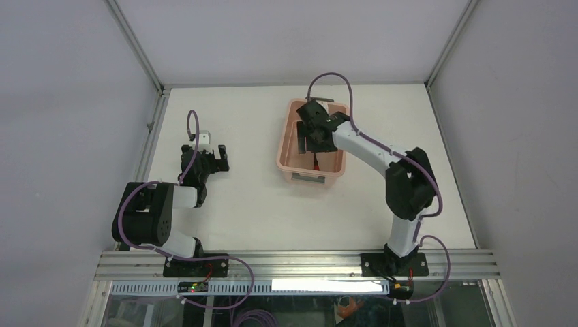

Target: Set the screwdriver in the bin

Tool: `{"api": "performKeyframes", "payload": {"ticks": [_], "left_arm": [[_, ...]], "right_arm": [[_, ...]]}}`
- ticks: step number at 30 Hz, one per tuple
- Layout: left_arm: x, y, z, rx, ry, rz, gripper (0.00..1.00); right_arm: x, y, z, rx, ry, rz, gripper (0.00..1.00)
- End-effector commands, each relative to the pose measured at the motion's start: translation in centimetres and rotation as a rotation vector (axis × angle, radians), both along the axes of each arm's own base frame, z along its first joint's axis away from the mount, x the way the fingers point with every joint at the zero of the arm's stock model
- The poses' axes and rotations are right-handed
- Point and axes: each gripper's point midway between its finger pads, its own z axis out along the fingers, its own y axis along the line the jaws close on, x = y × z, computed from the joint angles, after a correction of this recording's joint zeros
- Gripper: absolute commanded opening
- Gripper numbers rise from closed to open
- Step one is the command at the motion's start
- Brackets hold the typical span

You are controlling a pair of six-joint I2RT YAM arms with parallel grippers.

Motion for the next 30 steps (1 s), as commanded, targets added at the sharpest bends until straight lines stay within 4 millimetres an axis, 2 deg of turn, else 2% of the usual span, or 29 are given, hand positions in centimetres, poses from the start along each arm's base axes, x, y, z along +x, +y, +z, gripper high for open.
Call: {"api": "performKeyframes", "payload": {"ticks": [1,2,6,10,14,17,18,23,26,28,30], "left_arm": [[1.6,-0.5,2.6,-0.024,-0.099,-0.001,0.99],[1.6,-0.5,2.6,-0.024,-0.099,-0.002,0.99],[1.6,-0.5,2.6,-0.024,-0.099,0.0,0.99],[1.6,-0.5,2.6,-0.024,-0.099,-0.001,0.99],[1.6,-0.5,2.6,-0.024,-0.099,-0.001,0.99],[1.6,-0.5,2.6,-0.024,-0.099,-0.002,0.99],[1.6,-0.5,2.6,-0.024,-0.099,-0.001,0.99],[1.6,-0.5,2.6,-0.025,-0.099,-0.002,0.99],[1.6,-0.5,2.6,-0.024,-0.1,-0.002,0.99],[1.6,-0.5,2.6,-0.024,-0.099,-0.001,0.99],[1.6,-0.5,2.6,-0.024,-0.1,-0.002,0.99]], "right_arm": [[1.9,1.4,10.2,0.131,-0.277,0.074,0.87],[1.9,1.4,11.4,0.146,-0.31,0.095,0.97],[1.7,0.2,15.6,0.154,-0.461,0.139,0.99],[1.2,-2.3,17.3,0.105,-0.548,0.141,0.99],[0.1,-6.0,18.3,0.113,-0.61,0.089,0.99],[-0.8,-9.2,17.3,0.178,-0.614,0.02,0.99],[-1.0,-10.9,16.1,0.194,-0.602,-0.021,0.99],[-3.2,-15.6,12.1,0.246,-0.565,-0.146,0.99],[-4.9,-16.9,10.2,0.272,-0.584,-0.181,0.99],[-5.9,-17.2,8.9,0.292,-0.597,-0.188,0.99],[-6.9,-17.4,8.4,0.319,-0.634,-0.197,0.99]]}}
